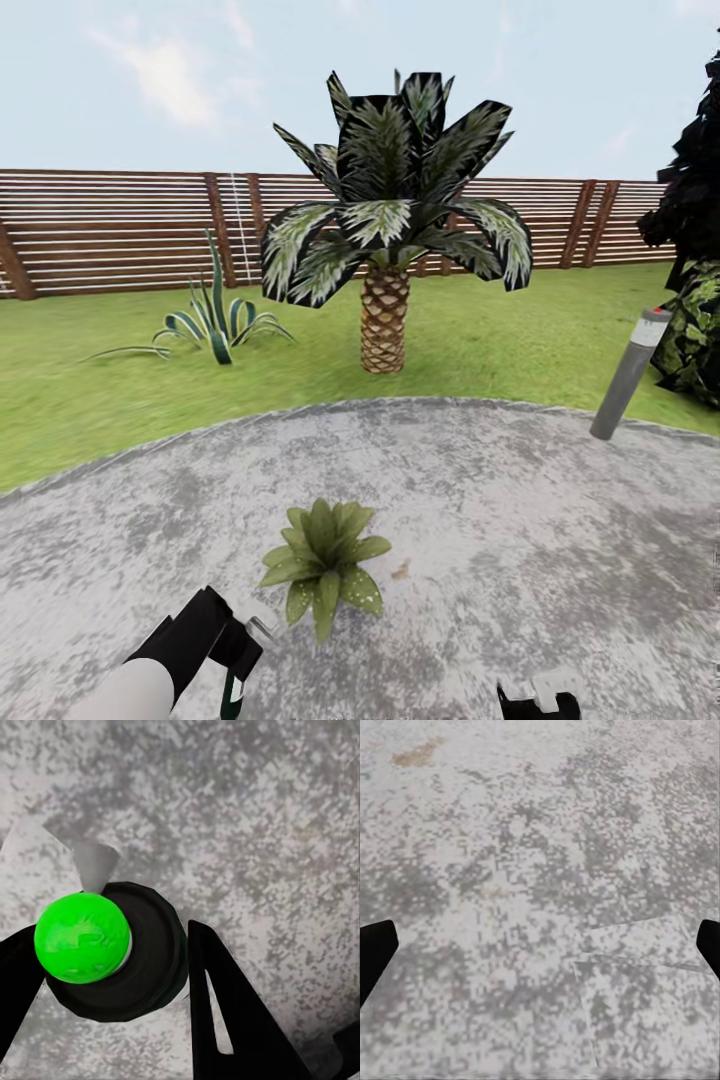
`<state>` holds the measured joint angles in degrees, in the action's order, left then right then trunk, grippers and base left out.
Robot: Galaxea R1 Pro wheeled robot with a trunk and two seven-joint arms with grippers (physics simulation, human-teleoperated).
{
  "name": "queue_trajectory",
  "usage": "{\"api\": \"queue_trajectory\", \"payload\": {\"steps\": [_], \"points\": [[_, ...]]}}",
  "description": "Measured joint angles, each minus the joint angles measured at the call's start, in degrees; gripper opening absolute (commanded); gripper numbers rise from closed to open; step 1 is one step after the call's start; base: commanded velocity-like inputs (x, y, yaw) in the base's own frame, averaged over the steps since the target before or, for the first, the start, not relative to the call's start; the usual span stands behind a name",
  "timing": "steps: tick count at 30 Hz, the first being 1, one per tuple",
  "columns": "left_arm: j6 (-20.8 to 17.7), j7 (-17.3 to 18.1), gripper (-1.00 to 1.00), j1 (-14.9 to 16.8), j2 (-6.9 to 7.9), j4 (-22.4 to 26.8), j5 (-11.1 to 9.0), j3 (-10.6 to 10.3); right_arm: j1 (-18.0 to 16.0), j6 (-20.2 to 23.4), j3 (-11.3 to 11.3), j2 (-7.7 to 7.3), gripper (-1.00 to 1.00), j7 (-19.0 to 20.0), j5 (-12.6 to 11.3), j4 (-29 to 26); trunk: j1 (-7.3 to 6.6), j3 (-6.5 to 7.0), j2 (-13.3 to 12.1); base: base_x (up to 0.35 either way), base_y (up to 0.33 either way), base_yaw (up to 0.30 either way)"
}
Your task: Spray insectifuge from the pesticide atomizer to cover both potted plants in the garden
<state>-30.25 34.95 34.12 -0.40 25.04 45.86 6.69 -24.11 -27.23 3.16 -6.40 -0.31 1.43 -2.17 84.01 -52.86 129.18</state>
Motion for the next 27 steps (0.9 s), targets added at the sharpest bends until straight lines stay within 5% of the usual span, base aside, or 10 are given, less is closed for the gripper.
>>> {"api": "queue_trajectory", "payload": {"steps": [12, 27], "points": [[0.0, 0.01, -1.0, -0.02, 0.29, 0.25, 0.15, 0.13, 0.0, 0.0, 0.0, 0.0, 1.0, -0.03, 0.0, -0.02, -0.01, 0.0, 0.0, -0.087, 0.295, -0.255], [0.07, 0.0, -1.0, -0.02, 0.36, 0.35, -0.07, 0.1, 0.0, 0.0, 0.0, -0.09, 1.0, -0.08, 0.0, -0.05, -0.03, 0.02, 0.0, 0.138, 0.303, -0.057]]}}
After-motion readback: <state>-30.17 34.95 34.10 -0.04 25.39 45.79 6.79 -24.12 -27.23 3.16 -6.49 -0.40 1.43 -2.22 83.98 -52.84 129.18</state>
